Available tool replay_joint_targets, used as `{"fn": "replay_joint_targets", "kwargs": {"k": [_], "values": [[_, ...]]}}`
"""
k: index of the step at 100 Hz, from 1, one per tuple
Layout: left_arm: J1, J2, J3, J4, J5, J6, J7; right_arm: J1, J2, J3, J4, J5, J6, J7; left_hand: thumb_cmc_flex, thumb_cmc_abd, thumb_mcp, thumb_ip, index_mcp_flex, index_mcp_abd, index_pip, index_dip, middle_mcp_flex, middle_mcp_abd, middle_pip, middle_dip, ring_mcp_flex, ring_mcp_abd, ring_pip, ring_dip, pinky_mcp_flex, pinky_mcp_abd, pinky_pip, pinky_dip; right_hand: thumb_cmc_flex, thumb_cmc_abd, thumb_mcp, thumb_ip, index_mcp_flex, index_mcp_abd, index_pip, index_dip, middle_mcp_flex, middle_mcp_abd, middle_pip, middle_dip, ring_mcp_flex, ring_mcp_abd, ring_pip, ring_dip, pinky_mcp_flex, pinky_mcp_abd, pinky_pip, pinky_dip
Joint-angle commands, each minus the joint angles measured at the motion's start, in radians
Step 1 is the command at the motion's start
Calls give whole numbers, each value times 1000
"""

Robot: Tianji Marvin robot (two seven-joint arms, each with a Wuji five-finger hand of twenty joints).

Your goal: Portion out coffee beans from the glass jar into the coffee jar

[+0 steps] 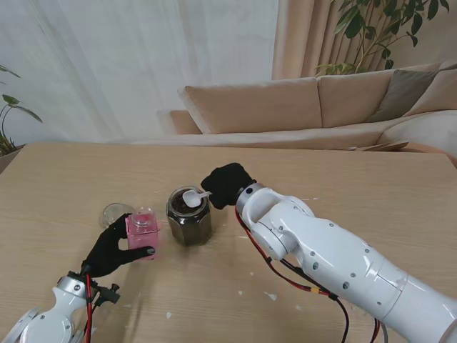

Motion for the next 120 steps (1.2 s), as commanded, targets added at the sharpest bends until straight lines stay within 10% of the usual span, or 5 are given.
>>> {"fn": "replay_joint_targets", "kwargs": {"k": [1,59,92,120], "values": [[6,-5,-2,-5,-1,-2,-13,3,0,0,-14,1,-5,31,205,204,160,75,41,-156,180,71,57,-91,132,44,-23,5,15,-15,13,4,31,17,-29,-2,2,-37,-35,32,-15,-20,-24,-15,3,4,-34,-6,-3,12,-7,-12,126,19],[4,-5,-1,-8,5,8,-12,-8,4,21,-36,6,-15,54,200,200,162,74,38,-156,177,72,53,-92,130,45,-27,2,12,-17,10,3,29,16,-97,-8,-125,-138,52,5,-90,98,-20,-24,21,15,-36,-12,-3,21,-16,-13,120,31],[2,-5,0,-8,7,11,-12,-6,2,23,-35,35,-20,58,199,202,160,75,37,-157,175,73,50,-92,128,46,-30,2,12,-21,8,2,28,16,-183,122,-174,-117,115,28,-173,159,-18,-15,18,18,-41,-4,-3,23,-25,-7,114,37],[2,-5,-2,-8,7,11,-12,0,-3,18,-21,61,-28,35,200,202,159,75,37,-157,176,74,51,-93,128,46,-29,1,12,-23,8,1,27,16,8,34,-120,-125,62,-5,27,101,-3,-20,25,21,-35,0,-2,18,-26,6,112,47]]}}
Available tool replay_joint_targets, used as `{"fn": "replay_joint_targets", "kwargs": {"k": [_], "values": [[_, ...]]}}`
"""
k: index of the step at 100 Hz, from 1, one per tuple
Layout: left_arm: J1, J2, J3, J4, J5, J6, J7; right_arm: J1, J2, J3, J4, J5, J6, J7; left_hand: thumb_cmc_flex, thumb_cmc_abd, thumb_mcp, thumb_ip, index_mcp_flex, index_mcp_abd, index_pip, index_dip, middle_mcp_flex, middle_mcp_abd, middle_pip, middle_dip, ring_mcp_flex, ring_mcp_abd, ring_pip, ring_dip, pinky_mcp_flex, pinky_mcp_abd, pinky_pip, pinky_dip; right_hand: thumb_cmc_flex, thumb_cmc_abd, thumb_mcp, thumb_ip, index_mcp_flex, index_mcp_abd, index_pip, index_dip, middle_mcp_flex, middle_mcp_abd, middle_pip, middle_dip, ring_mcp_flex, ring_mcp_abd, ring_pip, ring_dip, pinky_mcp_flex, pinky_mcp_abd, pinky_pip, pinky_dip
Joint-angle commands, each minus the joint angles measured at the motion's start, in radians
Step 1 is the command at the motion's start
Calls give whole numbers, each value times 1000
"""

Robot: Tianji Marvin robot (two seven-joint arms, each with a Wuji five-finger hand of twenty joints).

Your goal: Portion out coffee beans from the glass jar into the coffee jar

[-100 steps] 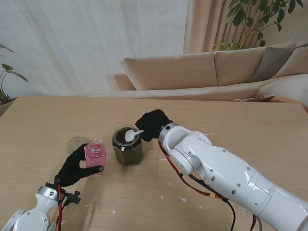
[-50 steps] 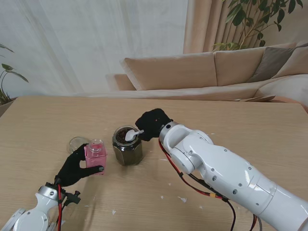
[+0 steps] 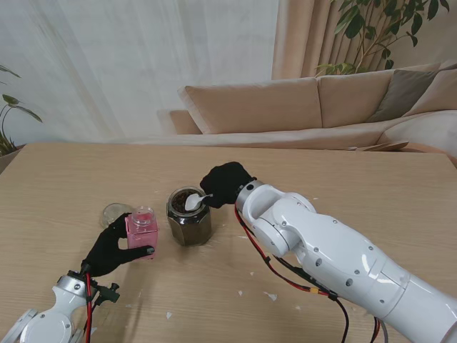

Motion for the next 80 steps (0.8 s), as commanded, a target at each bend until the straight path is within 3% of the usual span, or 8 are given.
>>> {"fn": "replay_joint_targets", "kwargs": {"k": [1,24,28,34,46,80], "values": [[5,-5,-1,-7,2,1,-13,1,-6,-4,4,5,-9,5,200,202,159,75,41,-157,176,74,54,-93,128,46,-20,-1,12,-13,10,1,27,16,43,-20,55,-5,-23,-24,61,-16,10,-17,23,11,-22,0,8,14,-1,9,112,23],[5,-6,-1,-7,1,0,-12,7,-13,-7,19,23,-23,-34,201,201,159,75,42,-156,176,74,54,-92,128,46,-20,0,13,-14,9,2,27,16,46,-70,199,43,-75,-5,102,-18,-13,-25,29,8,-32,-4,2,14,-2,7,111,24],[5,-6,-1,-7,0,1,-12,8,-14,-8,21,24,-24,-36,201,201,159,75,42,-156,176,74,54,-92,128,46,-19,0,13,-13,9,2,27,16,47,-71,214,50,-74,-8,99,-21,-18,-5,32,9,-36,-2,3,15,-4,6,111,24],[5,-6,-1,-7,-1,1,-13,13,-15,-11,23,21,-28,-41,201,201,159,75,42,-156,176,74,55,-92,128,46,-20,0,13,-14,11,2,28,16,48,-61,222,52,-72,-13,92,-29,-14,-20,31,9,-36,-1,4,16,-4,6,110,24],[5,-5,-1,-7,-2,1,-14,25,-16,-22,31,7,-31,-52,202,201,160,75,42,-156,176,74,55,-92,128,47,-20,0,13,-13,10,2,27,16,57,-44,221,51,-64,-37,67,-64,-15,1,30,8,-40,4,4,18,-9,5,109,25],[4,-5,-1,-5,-9,-1,-18,99,-14,-107,70,-87,-50,-59,201,202,160,75,42,-157,176,75,55,-93,128,47,-18,0,14,-13,11,1,28,16,63,-47,207,57,-57,-103,45,-121,-10,-19,22,14,-43,-13,2,21,-18,-5,103,30]]}}
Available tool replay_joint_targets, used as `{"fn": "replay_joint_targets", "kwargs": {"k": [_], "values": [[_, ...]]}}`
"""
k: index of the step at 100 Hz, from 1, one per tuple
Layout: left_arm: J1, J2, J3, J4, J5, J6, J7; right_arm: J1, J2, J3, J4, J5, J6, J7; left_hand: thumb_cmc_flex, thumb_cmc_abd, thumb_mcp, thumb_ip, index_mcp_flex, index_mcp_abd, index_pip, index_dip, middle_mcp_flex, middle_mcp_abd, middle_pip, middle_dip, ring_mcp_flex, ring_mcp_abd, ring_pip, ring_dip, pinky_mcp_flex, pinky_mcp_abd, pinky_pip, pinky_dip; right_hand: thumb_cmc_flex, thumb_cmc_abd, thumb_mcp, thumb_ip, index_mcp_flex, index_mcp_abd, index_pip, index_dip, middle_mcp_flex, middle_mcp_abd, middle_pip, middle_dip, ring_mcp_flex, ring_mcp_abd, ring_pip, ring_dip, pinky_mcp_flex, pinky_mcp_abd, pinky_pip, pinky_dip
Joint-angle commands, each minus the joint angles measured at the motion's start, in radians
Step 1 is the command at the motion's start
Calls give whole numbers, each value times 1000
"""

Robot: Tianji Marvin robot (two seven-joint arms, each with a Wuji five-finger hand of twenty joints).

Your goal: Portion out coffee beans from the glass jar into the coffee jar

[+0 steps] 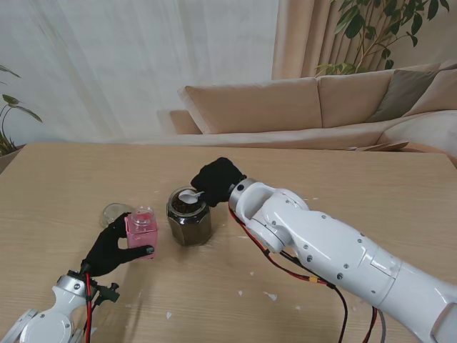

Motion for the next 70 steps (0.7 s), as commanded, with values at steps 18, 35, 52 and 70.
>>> {"fn": "replay_joint_targets", "kwargs": {"k": [18,35,52,70], "values": [[3,-5,-1,-4,-6,-1,-18,26,-2,-17,-1,55,-26,82,202,202,160,75,43,-157,176,75,55,-93,128,47,-20,-1,13,-12,11,0,27,16,64,21,31,43,1,-17,8,-14,-1,-25,33,30,-20,-20,14,30,-5,-9,103,19],[1,-5,-1,-2,-5,0,-17,25,2,-5,-25,126,-22,151,202,202,160,75,43,-157,176,74,55,-93,128,47,-20,-1,13,-11,11,1,27,16,74,36,8,37,-2,12,9,-12,1,-22,41,45,-19,-18,24,40,-6,-3,105,23],[-1,-5,2,-1,-3,2,-17,22,3,6,-40,188,12,194,202,202,161,75,43,-156,176,75,55,-92,128,47,-20,0,13,-11,11,1,27,16,85,83,-47,31,1,57,-4,-9,7,-19,44,54,-9,-12,32,45,-1,11,111,34],[-2,-4,4,-1,0,4,-17,13,4,20,-45,255,45,217,203,202,161,75,43,-157,175,74,55,-92,127,47,-20,0,12,-11,11,1,27,16,79,107,-55,40,15,79,-11,14,17,-21,50,55,5,-9,41,45,17,15,120,36]]}}
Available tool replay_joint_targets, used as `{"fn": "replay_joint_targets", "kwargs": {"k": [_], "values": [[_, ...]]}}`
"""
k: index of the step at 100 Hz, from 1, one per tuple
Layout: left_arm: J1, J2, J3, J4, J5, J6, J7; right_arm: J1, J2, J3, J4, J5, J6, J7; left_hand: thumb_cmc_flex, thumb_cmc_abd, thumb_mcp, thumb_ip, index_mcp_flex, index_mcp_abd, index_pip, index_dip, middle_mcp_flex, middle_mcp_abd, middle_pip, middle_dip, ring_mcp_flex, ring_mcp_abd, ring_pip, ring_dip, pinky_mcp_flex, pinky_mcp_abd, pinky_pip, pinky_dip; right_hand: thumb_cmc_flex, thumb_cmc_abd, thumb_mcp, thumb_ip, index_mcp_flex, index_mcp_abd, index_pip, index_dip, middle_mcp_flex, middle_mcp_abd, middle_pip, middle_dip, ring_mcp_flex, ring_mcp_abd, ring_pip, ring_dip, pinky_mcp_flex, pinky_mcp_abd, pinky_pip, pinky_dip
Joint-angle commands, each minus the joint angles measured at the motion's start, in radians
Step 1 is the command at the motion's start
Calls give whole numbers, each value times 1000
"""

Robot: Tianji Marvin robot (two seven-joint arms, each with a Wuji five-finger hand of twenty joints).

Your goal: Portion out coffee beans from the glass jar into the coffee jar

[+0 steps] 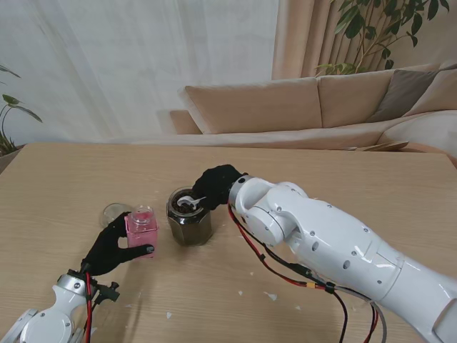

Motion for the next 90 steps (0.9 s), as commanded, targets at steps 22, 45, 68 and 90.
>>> {"fn": "replay_joint_targets", "kwargs": {"k": [22,45,68,90], "values": [[2,-4,7,-4,6,6,-17,-38,-1,37,-16,60,45,20,202,203,161,74,45,-156,175,74,59,-93,127,47,-21,0,11,-11,10,2,32,16,25,19,58,37,25,14,3,40,23,-19,43,7,12,-4,35,15,21,23,125,21],[1,-4,13,-6,12,10,-15,-78,-1,84,-41,123,86,23,201,202,161,74,44,-156,173,73,56,-93,125,46,-26,-2,8,-13,6,0,30,15,21,8,75,36,32,23,3,42,28,2,47,4,18,7,43,14,27,33,131,23],[1,-2,25,-11,25,18,-15,-115,-2,131,-62,204,130,21,202,203,161,75,43,-158,173,75,53,-94,124,48,-28,-5,7,-13,2,-3,28,15,17,2,89,35,42,32,6,46,41,2,54,0,33,15,56,13,44,44,142,26],[-4,-2,40,-10,38,33,-14,-148,-4,175,-84,263,167,16,202,202,162,74,42,-159,172,76,52,-95,123,50,-30,-6,7,-12,0,-4,28,15,16,-4,100,34,49,41,10,51,46,10,58,-3,40,23,65,11,53,51,150,27]]}}
